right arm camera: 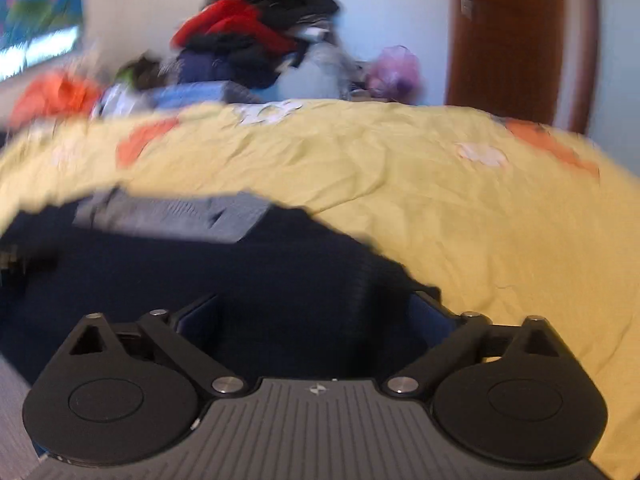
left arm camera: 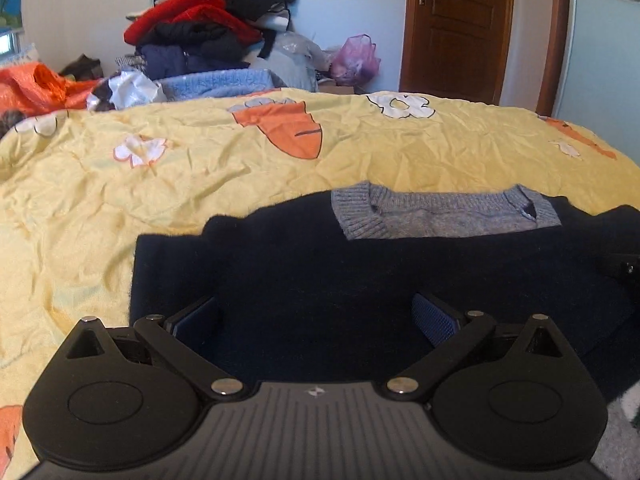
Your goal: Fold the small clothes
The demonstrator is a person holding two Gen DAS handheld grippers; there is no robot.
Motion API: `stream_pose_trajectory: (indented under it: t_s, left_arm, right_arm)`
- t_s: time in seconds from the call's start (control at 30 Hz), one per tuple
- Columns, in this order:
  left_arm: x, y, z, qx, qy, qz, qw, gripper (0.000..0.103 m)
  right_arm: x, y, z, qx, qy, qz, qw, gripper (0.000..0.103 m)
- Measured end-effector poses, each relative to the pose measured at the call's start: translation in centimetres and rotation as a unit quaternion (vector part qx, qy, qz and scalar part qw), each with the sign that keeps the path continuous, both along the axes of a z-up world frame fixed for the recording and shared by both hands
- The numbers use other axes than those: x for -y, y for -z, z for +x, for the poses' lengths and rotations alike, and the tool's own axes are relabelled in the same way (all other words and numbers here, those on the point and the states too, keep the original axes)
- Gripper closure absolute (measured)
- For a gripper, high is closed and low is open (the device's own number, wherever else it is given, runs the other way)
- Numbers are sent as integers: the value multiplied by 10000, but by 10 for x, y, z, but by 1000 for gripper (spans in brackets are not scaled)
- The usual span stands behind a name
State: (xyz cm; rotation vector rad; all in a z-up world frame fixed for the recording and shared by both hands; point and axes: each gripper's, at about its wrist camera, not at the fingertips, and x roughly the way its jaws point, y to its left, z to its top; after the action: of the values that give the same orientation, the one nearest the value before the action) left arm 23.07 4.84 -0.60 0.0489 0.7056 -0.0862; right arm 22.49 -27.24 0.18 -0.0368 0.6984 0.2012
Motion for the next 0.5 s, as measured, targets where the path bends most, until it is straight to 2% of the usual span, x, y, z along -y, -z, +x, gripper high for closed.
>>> stream_pose_trajectory:
  t_s: [0.03, 0.1, 0.13, 0.17, 0.2, 0.23, 0.27, 0.3, 0.33, 0.43, 0.47, 0.5]
  left_arm:
    - [2, -1, -1, 55, -36, 68, 10000, 0]
    - [8, -8, -10, 250, -200, 319, 9990, 0]
    - [11, -13, -21, 389, -342, 490, 9975, 0]
    - [13, -19, -35, 506, -367, 572, 9964, 0]
    - [14, -26, -53, 608, -202, 483, 9968, 0]
    - [14, -29, -68, 645, 35, 285, 9975, 0]
    - [15, -30, -81, 610, 298, 137, 9976, 0]
    - [20, -29, -89, 550, 481, 166, 9972, 0]
    - [25, -26, -94, 498, 575, 315, 9966, 0]
    - [31, -15, -95, 271, 610, 658, 9956, 0]
    - [30, -9, -92, 59, 540, 691, 9961, 0]
    - [22, -7, -89, -13, 507, 489, 9975, 0]
  right_arm:
    - [-8, 1, 0, 35, -42, -203, 9998, 1]
    - [-14, -3, -5, 155, 32, -327, 9993, 4]
    - [-12, -8, -14, 214, 165, -277, 9992, 12]
    - [-10, -17, -25, 308, 302, -117, 9990, 17]
    - [-5, -26, -40, 455, 349, 184, 9982, 16]
    - [-2, -34, -55, 597, 290, 567, 9962, 13]
    - [-1, -40, -67, 632, 121, 907, 9938, 5]
    - [-4, -42, -75, 567, -103, 1096, 9923, 1]
    - [-11, -41, -80, 451, -327, 1098, 9924, 2]
    - [-32, -28, -84, 138, -665, 666, 9955, 6]
    - [-35, -22, -83, 34, -625, 495, 9968, 7]
    - [-34, -14, -80, -164, -531, 343, 9979, 7]
